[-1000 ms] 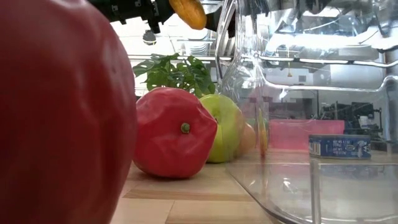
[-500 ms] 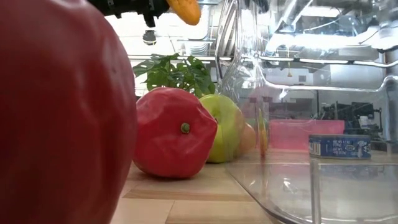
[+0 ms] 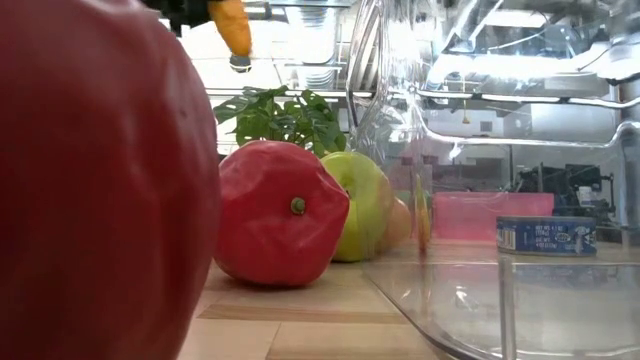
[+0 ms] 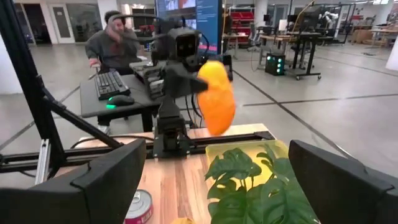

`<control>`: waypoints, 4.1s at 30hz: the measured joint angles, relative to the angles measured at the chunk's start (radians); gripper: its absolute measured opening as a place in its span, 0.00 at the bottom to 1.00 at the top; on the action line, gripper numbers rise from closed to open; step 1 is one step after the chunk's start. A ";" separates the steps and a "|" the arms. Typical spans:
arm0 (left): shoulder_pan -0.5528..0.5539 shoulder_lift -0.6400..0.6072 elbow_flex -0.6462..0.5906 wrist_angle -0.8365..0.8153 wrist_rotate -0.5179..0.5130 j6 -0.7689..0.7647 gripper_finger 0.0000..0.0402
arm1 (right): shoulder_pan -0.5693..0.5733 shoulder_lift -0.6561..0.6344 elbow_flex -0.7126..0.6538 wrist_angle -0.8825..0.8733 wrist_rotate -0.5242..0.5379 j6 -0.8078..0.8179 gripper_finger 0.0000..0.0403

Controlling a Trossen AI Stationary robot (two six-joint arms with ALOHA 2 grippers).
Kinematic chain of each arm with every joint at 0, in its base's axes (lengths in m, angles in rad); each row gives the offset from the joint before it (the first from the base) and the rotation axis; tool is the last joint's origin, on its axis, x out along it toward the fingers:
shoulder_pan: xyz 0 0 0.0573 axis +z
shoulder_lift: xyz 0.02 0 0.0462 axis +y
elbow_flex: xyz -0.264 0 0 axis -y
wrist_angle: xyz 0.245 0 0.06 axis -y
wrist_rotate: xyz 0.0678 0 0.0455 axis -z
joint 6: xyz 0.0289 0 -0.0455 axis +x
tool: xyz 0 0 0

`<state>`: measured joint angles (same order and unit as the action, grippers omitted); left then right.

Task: Pick & Place Food Item
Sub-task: Put the yellow mango into the yellow bin, then put the yellow water bottle into the pink bin

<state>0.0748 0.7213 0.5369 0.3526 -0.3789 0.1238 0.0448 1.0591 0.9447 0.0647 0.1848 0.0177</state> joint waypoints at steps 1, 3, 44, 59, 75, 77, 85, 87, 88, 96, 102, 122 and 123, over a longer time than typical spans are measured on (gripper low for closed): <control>0.002 -0.025 0.000 -0.023 -0.025 0.001 0.52 | 0.000 0.000 0.000 -0.001 0.000 0.000 0.96; 0.008 -0.068 0.000 -0.071 -0.086 0.003 0.52 | 0.000 0.006 0.000 0.002 0.000 0.000 0.96; 0.466 0.445 0.000 -0.381 -0.335 -0.338 0.60 | 0.005 0.092 0.000 -0.013 -0.001 0.008 0.96; 0.464 0.371 0.000 -0.362 -0.331 -0.280 0.78 | 0.006 0.091 0.000 -0.068 -0.001 0.011 0.96; 0.459 0.170 0.000 -0.382 -0.152 -0.261 0.66 | -0.008 0.000 0.001 -0.382 0.118 -0.039 0.73; 0.452 0.167 0.000 -0.380 -0.101 -0.255 0.63 | -0.009 0.000 0.000 -0.389 0.138 -0.056 0.68; 0.343 0.169 -0.058 -0.310 -0.005 -0.257 0.51 | 0.009 0.005 -0.027 -0.417 0.130 -0.079 0.47; 0.306 0.169 -0.091 -0.237 -0.005 -0.252 0.48 | 0.015 0.008 -0.045 -0.429 0.130 -0.081 0.40; 0.289 0.169 -0.109 -0.203 -0.005 -0.239 0.46 | 0.014 0.007 -0.053 -0.427 0.130 -0.081 0.36; 0.189 0.159 -0.175 -0.067 -0.005 -0.180 0.34 | -0.018 0.006 -0.080 -0.421 0.130 -0.096 0.11; 0.158 0.119 -0.196 -0.058 -0.005 -0.180 0.27 | -0.091 0.007 -0.083 -0.392 0.128 -0.176 0.01; 0.160 -0.017 -0.297 -0.057 -0.011 -0.180 0.22 | -0.517 0.009 -0.083 -0.076 -0.215 -0.296 0.00; 0.160 -0.017 -0.300 -0.057 -0.011 -0.180 0.22 | -0.532 0.009 -0.083 -0.058 -0.215 -0.307 0.00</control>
<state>0.2348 0.7040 0.2364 0.2958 -0.3901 -0.0563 -0.4872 1.0683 0.8616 0.0067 -0.0297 -0.2890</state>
